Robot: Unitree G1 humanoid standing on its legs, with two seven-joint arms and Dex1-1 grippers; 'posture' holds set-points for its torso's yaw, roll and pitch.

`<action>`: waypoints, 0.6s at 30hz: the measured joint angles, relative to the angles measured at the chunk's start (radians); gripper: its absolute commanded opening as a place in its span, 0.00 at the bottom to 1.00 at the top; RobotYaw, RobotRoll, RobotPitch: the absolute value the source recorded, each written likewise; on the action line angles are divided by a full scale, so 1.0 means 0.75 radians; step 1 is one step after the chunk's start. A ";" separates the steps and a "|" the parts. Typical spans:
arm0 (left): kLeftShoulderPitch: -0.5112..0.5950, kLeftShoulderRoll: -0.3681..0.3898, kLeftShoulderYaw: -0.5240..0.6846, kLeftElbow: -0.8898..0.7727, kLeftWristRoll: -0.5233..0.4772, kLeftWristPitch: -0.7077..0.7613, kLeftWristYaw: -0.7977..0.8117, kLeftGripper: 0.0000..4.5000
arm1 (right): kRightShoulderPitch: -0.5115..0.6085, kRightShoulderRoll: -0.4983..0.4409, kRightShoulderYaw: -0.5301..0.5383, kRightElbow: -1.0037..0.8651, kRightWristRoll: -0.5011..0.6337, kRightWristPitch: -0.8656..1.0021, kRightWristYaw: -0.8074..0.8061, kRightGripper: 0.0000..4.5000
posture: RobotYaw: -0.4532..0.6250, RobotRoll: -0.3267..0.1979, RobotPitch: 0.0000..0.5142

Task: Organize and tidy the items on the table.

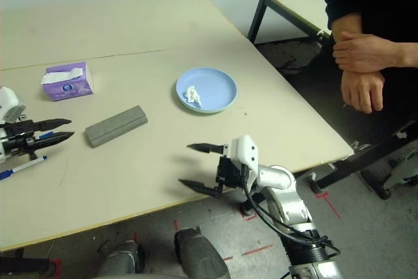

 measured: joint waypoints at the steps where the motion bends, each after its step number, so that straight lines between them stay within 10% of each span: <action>1: 0.028 0.047 0.008 -0.018 0.003 0.031 -0.011 0.96 | -0.022 0.003 0.014 0.004 0.000 -0.002 0.016 1.00 | 0.31 0.62 0.24; 8: 0.271 0.341 0.036 -0.125 0.069 0.163 -0.132 0.99 | -0.129 0.065 0.058 0.023 0.000 0.002 0.040 1.00 | 0.34 0.62 0.24; 18: 0.274 0.426 -0.084 -0.049 0.259 0.080 -0.140 0.99 | -0.116 0.085 0.089 0.007 -0.010 0.010 0.030 1.00 | 0.32 0.62 0.26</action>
